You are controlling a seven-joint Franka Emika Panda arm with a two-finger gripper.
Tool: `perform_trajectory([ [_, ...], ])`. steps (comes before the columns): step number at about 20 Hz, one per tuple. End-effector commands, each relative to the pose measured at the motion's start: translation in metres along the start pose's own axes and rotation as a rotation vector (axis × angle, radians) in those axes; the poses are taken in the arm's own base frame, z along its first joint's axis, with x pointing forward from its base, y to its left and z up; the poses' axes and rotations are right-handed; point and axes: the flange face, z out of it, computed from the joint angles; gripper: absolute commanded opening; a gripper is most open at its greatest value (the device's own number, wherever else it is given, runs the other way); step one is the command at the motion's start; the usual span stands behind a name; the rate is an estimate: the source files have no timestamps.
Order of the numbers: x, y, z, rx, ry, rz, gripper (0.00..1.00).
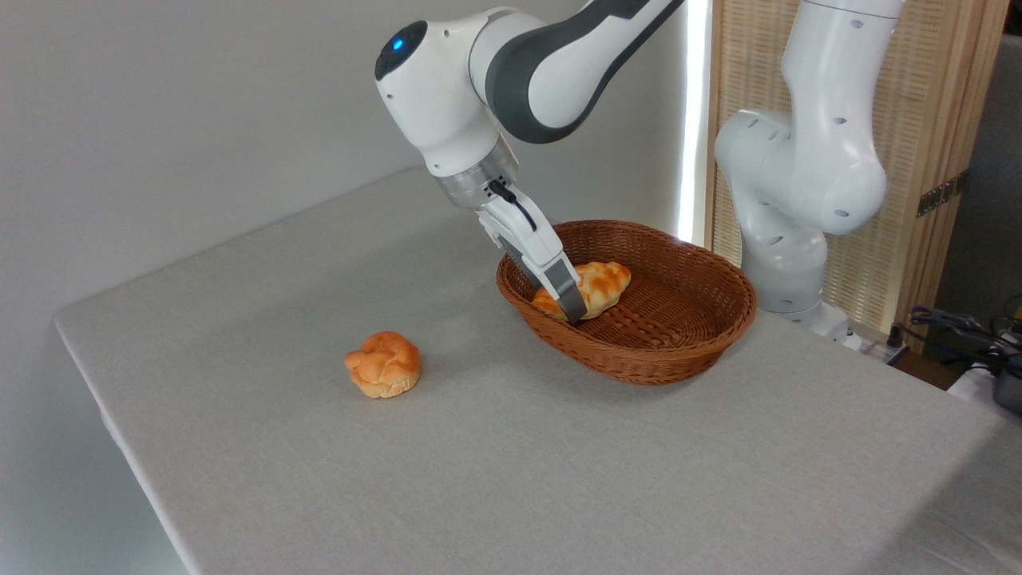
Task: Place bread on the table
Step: 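Close the gripper on the braided loaf inside the basket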
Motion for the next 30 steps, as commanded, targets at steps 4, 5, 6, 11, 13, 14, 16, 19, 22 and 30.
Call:
perform_trajectory([
  [4,0.0028,-0.0048,0.005,-0.002,-0.003,0.016,1.0],
  [5,0.0026,-0.0047,0.0051,-0.003,-0.004,0.016,0.94],
  [6,0.0026,-0.0047,0.0037,0.0,-0.001,0.016,0.83],
  [11,0.0033,-0.0042,0.0036,0.001,0.001,0.019,0.46],
  [13,0.0033,-0.0041,0.0036,0.001,0.001,0.022,0.46],
  [14,0.0033,-0.0041,0.0036,0.001,0.001,0.023,0.46],
  [16,0.0031,-0.004,0.0037,0.0,0.0,0.023,0.46],
  [19,0.0024,-0.0034,0.0045,-0.006,-0.007,0.025,0.46],
  [22,0.0022,-0.0033,0.0047,-0.007,-0.009,0.03,0.46],
  [30,0.0018,-0.0025,0.0045,-0.012,-0.009,0.029,0.43],
])
